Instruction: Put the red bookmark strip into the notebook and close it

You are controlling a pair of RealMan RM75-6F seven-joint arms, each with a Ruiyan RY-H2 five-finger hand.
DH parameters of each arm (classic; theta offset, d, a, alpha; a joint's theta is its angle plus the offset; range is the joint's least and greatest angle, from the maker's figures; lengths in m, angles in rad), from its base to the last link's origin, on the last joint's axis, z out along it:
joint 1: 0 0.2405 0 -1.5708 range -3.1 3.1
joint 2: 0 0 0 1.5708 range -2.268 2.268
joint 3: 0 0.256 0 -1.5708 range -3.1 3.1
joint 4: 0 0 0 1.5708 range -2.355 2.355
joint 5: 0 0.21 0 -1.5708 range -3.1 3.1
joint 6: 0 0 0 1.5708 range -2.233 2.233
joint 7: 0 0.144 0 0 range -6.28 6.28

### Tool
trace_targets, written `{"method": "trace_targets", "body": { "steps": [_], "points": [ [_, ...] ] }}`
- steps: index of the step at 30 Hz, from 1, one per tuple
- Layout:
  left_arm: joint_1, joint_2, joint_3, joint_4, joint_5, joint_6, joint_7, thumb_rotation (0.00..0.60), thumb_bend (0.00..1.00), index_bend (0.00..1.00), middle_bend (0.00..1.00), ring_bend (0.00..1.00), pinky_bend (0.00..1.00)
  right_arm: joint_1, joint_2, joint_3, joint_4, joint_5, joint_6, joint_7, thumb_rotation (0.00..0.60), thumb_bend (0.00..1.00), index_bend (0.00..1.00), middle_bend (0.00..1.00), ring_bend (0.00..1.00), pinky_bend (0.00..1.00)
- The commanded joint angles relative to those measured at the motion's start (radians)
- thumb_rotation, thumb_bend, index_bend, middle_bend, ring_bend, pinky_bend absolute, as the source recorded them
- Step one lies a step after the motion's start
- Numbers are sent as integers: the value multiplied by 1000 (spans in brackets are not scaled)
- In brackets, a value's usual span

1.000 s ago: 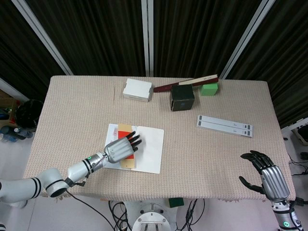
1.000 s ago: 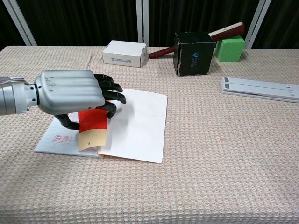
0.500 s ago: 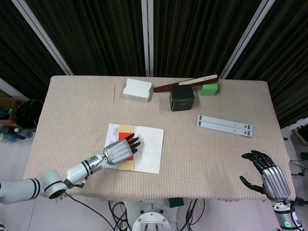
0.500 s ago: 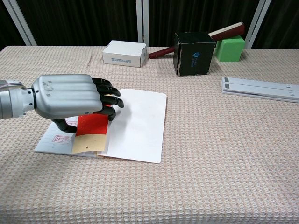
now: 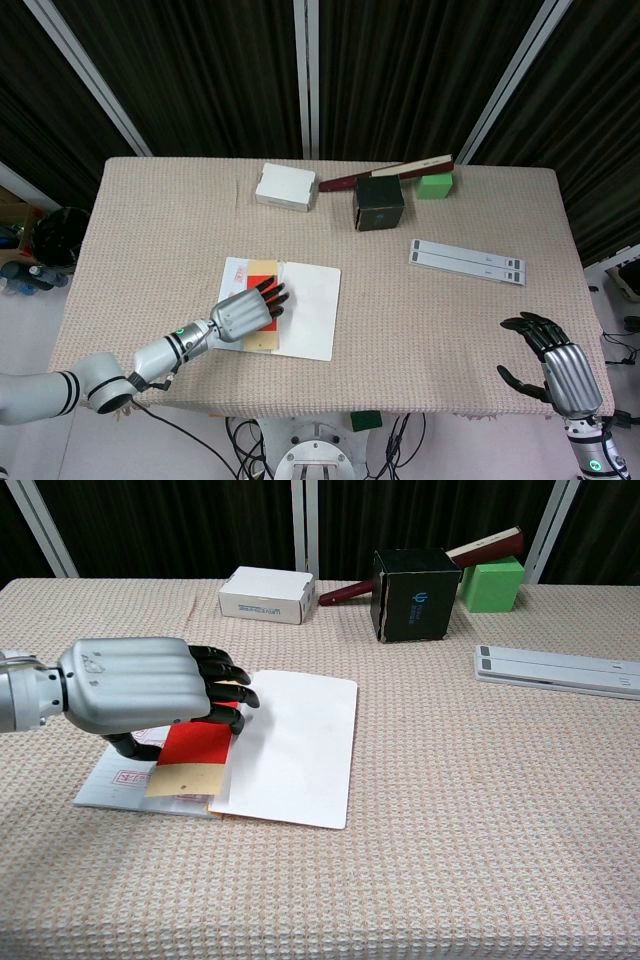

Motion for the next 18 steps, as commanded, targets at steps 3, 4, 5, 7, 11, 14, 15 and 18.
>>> {"method": "trace_targets", "body": {
  "steps": [3, 4, 5, 7, 11, 14, 15, 18],
  "points": [
    [4, 5, 4, -6, 2, 10, 4, 600, 210, 246, 99, 76, 132, -1, 0, 1, 0, 0, 3, 2, 600, 176, 290, 267, 168, 230],
    [4, 5, 4, -5, 2, 10, 8, 600, 211, 246, 97, 76, 132, -1, 0, 1, 1, 0, 3, 2, 600, 176, 290, 267, 168, 231],
    [4, 5, 4, -4, 1, 9, 16, 600, 210, 246, 96, 76, 132, -2, -1, 1, 2, 0, 3, 3, 600, 176, 290, 267, 168, 230],
    [5, 5, 5, -2, 0, 9, 27, 600, 210, 246, 92, 76, 132, -2, -2, 1, 3, 0, 4, 3, 600, 176, 290, 267, 168, 230],
    [9, 9, 11, -4, -3, 11, 33, 600, 210, 246, 92, 76, 134, -4, -1, 1, 4, 1, 7, 6, 600, 176, 290, 267, 168, 230],
    [14, 14, 15, -3, 0, 19, 36, 600, 211, 246, 92, 76, 133, -5, -1, 2, 4, 1, 7, 7, 600, 176, 290, 266, 168, 230],
    [16, 16, 16, -3, 0, 21, 37, 600, 211, 246, 92, 76, 133, -4, -1, 2, 4, 1, 7, 6, 600, 176, 290, 266, 168, 230],
    [22, 23, 19, -5, 0, 30, 36, 600, 210, 246, 92, 76, 133, -3, -2, 2, 2, 0, 5, 3, 600, 176, 290, 266, 168, 230]
  ]
}}
